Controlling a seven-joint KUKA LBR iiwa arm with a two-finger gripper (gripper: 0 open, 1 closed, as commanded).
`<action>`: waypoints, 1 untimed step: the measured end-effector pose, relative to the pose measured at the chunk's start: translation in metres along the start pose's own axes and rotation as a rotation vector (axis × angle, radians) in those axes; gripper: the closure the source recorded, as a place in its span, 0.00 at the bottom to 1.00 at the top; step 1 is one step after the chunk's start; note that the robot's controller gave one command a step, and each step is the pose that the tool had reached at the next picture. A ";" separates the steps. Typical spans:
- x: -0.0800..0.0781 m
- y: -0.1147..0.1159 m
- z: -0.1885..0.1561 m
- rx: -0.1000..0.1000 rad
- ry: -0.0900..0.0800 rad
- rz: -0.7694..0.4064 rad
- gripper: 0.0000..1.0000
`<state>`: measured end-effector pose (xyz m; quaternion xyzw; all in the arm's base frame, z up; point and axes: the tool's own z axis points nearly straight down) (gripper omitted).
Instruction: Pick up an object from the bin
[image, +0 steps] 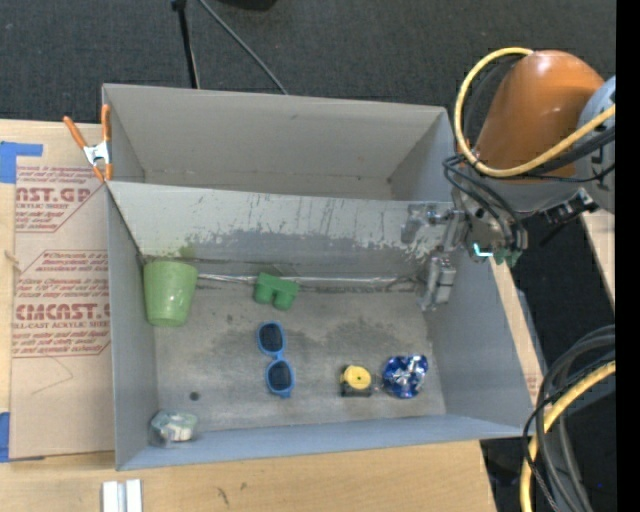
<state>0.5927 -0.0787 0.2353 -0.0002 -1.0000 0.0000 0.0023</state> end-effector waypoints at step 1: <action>0.039 -0.002 0.148 -0.001 0.002 -0.061 0.00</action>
Offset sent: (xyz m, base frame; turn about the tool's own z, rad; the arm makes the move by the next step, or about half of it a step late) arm -0.0371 -0.0026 -0.1425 -0.0613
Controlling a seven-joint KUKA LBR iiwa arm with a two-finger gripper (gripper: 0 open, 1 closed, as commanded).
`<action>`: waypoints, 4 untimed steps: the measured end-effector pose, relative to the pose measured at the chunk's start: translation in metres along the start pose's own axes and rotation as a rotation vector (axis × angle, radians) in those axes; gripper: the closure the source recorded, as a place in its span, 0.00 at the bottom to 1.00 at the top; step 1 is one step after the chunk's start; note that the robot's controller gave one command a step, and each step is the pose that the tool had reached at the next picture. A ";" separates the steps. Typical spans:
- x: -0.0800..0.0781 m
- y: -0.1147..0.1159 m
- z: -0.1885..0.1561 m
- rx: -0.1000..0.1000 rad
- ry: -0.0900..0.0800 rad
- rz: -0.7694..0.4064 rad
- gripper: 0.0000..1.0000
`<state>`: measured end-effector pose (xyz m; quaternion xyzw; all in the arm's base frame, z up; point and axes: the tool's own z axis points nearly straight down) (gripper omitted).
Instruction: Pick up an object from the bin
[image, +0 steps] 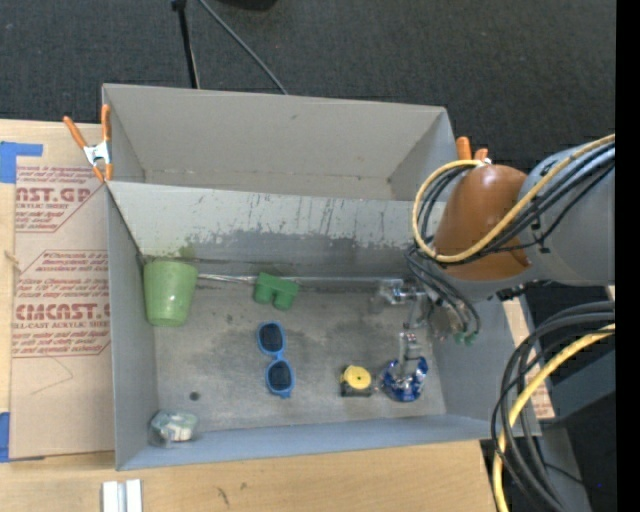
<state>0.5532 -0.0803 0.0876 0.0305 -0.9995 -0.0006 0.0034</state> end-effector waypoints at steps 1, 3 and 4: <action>0.040 -0.043 0.016 -0.004 -0.012 -0.252 0.00; 0.069 -0.062 0.016 -0.003 -0.006 -0.906 1.00; 0.065 -0.050 0.016 -0.015 -0.027 -0.909 0.00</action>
Offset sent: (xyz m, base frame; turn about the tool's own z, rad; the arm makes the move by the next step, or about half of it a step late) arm -0.0398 -0.0494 -0.0176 -0.2546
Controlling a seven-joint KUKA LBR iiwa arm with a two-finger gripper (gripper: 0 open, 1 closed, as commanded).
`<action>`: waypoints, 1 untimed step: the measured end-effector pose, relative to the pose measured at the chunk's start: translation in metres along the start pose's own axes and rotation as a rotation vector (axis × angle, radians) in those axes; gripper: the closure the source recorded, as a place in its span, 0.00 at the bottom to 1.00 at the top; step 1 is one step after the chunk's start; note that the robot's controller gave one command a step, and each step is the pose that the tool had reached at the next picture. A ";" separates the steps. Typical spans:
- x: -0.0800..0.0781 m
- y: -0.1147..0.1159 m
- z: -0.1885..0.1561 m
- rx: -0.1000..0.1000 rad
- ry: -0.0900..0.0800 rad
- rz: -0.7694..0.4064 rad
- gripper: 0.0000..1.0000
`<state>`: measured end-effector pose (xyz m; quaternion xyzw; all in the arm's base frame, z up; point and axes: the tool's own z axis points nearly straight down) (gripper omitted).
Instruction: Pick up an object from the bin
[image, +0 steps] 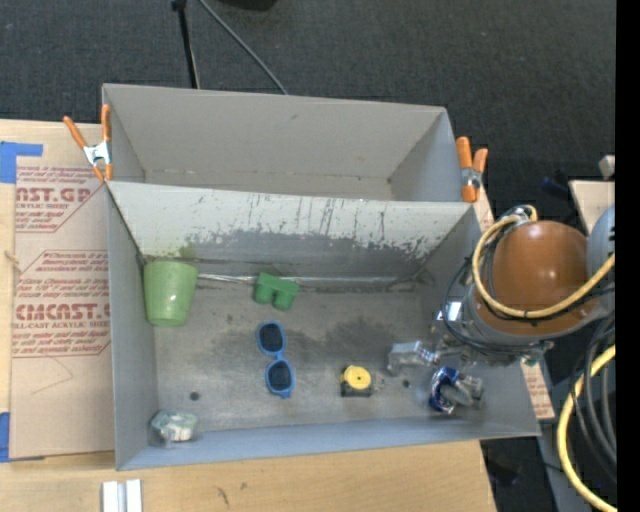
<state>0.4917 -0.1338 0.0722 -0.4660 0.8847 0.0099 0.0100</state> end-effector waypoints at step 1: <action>0.012 -0.005 0.000 0.006 0.021 0.002 1.00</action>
Offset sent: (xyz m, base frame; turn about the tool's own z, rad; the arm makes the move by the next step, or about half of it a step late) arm 0.0000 0.0000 0.0000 0.0000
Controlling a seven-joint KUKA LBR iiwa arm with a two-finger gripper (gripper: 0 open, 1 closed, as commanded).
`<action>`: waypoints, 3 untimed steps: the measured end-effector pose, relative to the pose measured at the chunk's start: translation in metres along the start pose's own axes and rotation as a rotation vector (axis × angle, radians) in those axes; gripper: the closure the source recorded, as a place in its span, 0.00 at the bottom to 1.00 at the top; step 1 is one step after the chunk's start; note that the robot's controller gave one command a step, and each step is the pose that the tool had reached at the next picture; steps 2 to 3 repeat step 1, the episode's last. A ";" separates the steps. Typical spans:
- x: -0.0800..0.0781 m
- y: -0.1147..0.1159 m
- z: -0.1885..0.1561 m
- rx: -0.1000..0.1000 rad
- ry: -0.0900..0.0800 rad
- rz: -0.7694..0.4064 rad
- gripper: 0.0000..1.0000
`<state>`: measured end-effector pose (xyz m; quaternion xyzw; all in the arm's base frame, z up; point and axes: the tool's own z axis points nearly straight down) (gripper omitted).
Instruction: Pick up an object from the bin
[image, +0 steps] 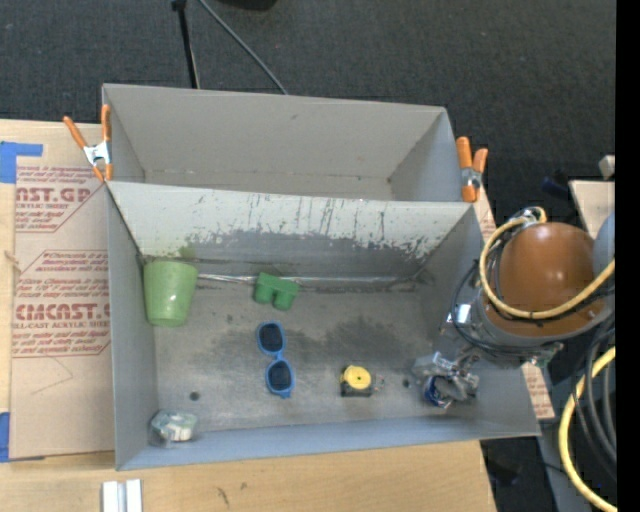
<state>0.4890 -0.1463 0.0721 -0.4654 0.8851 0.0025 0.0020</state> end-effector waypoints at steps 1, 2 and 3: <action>-0.008 -0.028 -0.132 0.012 0.001 0.027 1.00; -0.008 -0.028 -0.132 0.012 0.001 0.027 1.00; -0.008 -0.028 -0.132 0.012 0.001 0.027 1.00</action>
Offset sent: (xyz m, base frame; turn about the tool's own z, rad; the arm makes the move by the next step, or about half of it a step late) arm 0.0244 -0.0103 0.1274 0.0259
